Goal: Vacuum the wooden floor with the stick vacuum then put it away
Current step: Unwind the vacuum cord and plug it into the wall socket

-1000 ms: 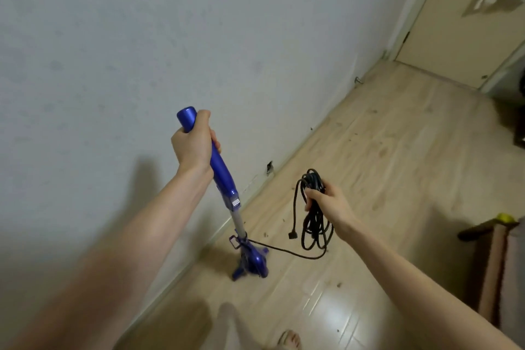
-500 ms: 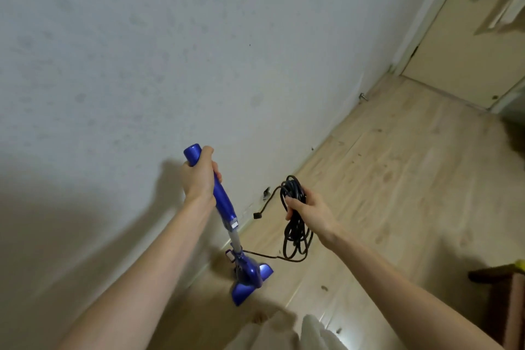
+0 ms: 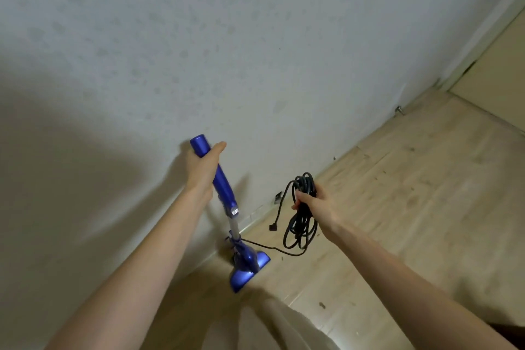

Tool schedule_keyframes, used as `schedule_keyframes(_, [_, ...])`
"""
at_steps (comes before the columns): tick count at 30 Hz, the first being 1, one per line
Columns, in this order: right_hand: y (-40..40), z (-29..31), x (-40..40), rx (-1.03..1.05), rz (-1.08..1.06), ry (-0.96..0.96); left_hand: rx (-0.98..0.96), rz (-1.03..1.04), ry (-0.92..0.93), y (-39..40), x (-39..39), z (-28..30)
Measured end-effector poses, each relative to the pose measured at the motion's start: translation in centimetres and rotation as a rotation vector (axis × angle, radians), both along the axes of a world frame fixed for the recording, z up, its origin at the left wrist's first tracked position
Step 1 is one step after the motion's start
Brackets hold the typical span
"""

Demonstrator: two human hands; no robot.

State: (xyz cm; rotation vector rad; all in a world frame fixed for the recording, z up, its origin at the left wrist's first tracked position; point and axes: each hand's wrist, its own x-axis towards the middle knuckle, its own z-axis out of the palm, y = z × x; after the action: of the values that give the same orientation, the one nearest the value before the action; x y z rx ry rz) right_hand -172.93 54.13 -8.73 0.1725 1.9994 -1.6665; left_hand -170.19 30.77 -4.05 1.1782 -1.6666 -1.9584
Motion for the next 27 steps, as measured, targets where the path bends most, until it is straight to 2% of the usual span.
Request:
schedule_keyframes(1, [0.6, -0.1, -0.2, -0.011, -0.010, -0.004, -0.156, 0.046, -0.005, 0.2, 0.4, -0.2])
schedule_keyframes(3, [2.1, -0.5, -0.5, -0.031, -0.017, -0.002, -0.599, 0.197, 0.087, 1.4, 2.0, 0.2])
schedule_keyframes(4, [2.9, -0.8, -0.8, -0.037, -0.007, 0.003, -0.753, 0.242, 0.195, 2.7, 3.0, 0.7])
schedule_keyframes(5, [3.9, -1.0, -1.1, -0.041, 0.013, 0.003, -0.821, 0.209, 0.301, 4.4, 3.8, 1.0])
schedule_keyframes(7, [5.6, -1.6, -2.0, -0.053, 0.069, -0.003, -0.719, -0.012, 0.383, 8.6, 4.8, 0.3])
schedule_keyframes(8, [6.4, -1.8, -2.5, -0.055, 0.098, -0.002, -0.575, -0.123, 0.317, 11.0, 4.7, -0.4])
schedule_keyframes(11, [8.8, -1.9, -4.6, -0.046, 0.189, 0.019, -0.065, -0.341, -0.093, 16.7, 2.2, -3.4])
schedule_keyframes(13, [10.3, -2.2, -6.0, -0.021, 0.306, 0.048, 0.134, -0.354, -0.244, 19.5, -0.4, -5.2])
schedule_keyframes(16, [12.5, -3.0, -7.1, 0.085, 0.532, 0.203, 0.343, -0.167, -0.270, 23.7, -3.3, -6.2])
schedule_keyframes(19, [14.2, -3.7, -7.5, 0.235, 0.739, 0.392, 0.408, -0.040, -0.263, 26.8, -4.5, -6.7])
schedule_keyframes(21, [14.9, -3.7, -7.4, 0.285, 0.837, 0.456, 0.385, 0.009, -0.281, 28.2, -4.6, -7.4])
schedule_keyframes(25, [16.3, -3.3, -7.1, 0.325, 1.017, 0.476, 0.244, 0.058, -0.329, 29.3, -4.1, -8.0])
schedule_keyframes(27, [17.3, -3.3, -7.8, 0.325, 1.083, 0.436, 0.152, -0.003, -0.287, 29.3, -3.2, -8.4])
